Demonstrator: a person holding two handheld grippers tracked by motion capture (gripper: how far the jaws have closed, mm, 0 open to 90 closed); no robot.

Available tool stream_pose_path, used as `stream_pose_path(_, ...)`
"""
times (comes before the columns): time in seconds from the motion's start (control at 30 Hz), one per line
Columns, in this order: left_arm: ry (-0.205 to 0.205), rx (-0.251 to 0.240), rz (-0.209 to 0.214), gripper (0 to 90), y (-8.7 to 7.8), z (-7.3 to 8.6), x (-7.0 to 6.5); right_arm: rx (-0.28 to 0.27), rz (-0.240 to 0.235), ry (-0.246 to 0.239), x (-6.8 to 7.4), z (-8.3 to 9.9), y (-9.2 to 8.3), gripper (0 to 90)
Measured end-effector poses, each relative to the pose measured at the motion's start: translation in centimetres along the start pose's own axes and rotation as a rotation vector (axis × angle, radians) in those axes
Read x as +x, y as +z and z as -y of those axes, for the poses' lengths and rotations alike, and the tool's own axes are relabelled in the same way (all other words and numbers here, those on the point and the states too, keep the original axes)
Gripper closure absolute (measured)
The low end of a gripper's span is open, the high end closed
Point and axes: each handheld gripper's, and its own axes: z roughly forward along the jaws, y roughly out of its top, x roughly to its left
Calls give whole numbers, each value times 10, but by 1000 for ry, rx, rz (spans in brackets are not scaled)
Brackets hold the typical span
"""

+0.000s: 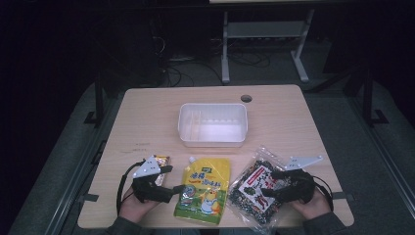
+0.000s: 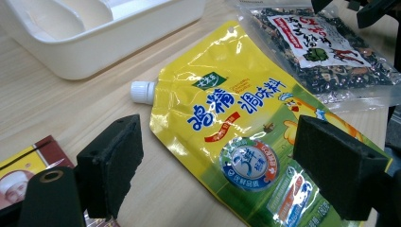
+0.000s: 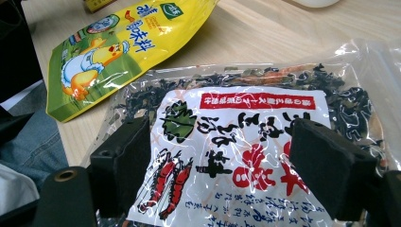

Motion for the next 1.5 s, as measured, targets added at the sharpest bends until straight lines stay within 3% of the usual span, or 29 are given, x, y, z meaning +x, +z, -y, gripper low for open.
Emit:
stream_pose_path(0.47,34,17,29,171,13,-14,-14,9,22,18,-3,-6,-7,175)
stream_pose_path(0.67,55,46,62,185,23,-26,-24,5,29,74,-14,-15,-14,162)
stream_pose_path(0.77,74,69,89,199,31,-33,-32,18,70,108,-22,-20,-20,181)
stream_pose_path(1.07,118,119,132,226,65,-60,-53,38,156,191,-49,-16,-39,231)
stream_pose_path(1.23,144,163,150,243,88,-69,-66,70,202,248,-63,-6,-47,264)
stream_pose_path(1.43,165,194,166,272,109,-76,-76,89,244,279,-70,2,-55,288)
stream_pose_path(1.5,168,216,172,294,120,-77,-79,92,255,314,-74,7,-60,310)
